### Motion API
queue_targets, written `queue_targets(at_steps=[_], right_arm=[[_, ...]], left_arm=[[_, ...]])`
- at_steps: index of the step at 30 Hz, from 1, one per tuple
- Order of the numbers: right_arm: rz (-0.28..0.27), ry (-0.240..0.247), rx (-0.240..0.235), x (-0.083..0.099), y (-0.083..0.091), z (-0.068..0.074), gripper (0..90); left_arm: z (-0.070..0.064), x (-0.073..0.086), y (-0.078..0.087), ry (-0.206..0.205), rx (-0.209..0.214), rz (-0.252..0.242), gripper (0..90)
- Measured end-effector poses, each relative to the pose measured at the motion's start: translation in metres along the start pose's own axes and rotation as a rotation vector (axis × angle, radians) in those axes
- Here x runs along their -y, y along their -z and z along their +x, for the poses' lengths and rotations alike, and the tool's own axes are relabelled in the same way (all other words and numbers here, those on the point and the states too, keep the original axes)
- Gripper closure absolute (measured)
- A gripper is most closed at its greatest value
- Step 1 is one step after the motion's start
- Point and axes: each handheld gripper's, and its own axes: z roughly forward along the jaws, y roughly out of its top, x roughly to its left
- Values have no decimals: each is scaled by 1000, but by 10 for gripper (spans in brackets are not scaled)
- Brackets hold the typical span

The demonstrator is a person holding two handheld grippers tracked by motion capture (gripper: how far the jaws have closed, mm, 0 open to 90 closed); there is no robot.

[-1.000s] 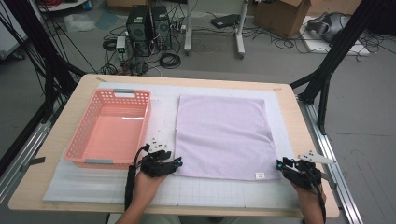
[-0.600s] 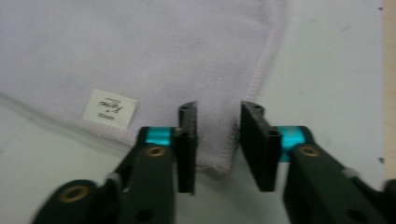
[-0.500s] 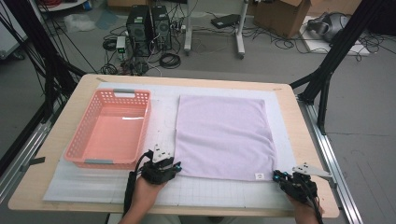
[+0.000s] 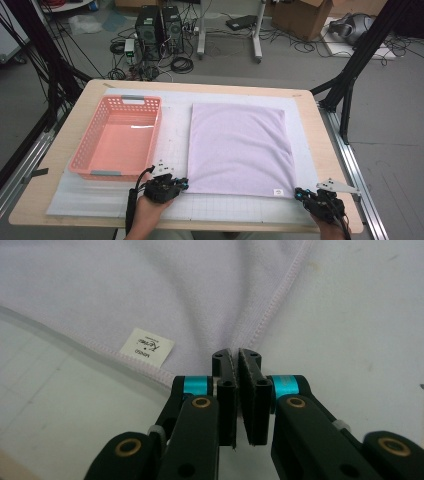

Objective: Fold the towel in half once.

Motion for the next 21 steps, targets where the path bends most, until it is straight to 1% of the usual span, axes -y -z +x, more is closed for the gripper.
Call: queue_targets(at_steps=[2, 3, 5, 8, 10, 12, 13, 14, 15, 16, 17, 18, 19, 20, 21], right_arm=[[4, 5, -6, 2, 6, 2, 865], [17, 0, -10, 4, 8, 4, 865], [35, 23, -6, 9, 10, 4, 866], [40, 12, -19, 12, 16, 6, 866], [36, 31, -18, 13, 21, 8, 865], [32, 47, 3, 11, 21, 10, 839], [25, 55, 10, 8, 20, 10, 799], [6, 67, 27, 6, 18, 10, 704], [-14, 72, 34, 3, 17, 10, 638], [-35, 70, 34, 0, 15, 9, 586], [-64, 71, 37, -3, 14, 9, 509], [-87, 69, 33, -6, 13, 9, 454], [-107, 80, 34, -9, 12, 9, 430], [-126, 92, 31, -12, 11, 9, 407], [-149, 100, 25, -16, 11, 8, 391]], left_arm=[[-3, 3, 4, -4, 8, -2, 867], [-3, 5, 6, -9, 12, 0, 866], [-5, 8, 9, -10, 22, 1, 866], [-9, 13, 15, -19, 23, -3, 866], [-11, 15, 18, -28, 28, -21, 866], [-12, 14, 17, -75, 41, -72, 859], [-12, 12, 16, -92, 42, -99, 840], [-11, 10, 15, -103, 46, -123, 800], [-11, 7, 14, -110, 45, -145, 730], [-11, 3, 13, -112, 34, -163, 645], [-10, 0, 12, -103, 36, -182, 565], [-9, -4, 12, -106, 38, -205, 537], [-8, -7, 12, -114, 30, -226, 505], [-6, -10, 11, -111, 39, -238, 464], [-4, -13, 11, -110, 53, -245, 454]])
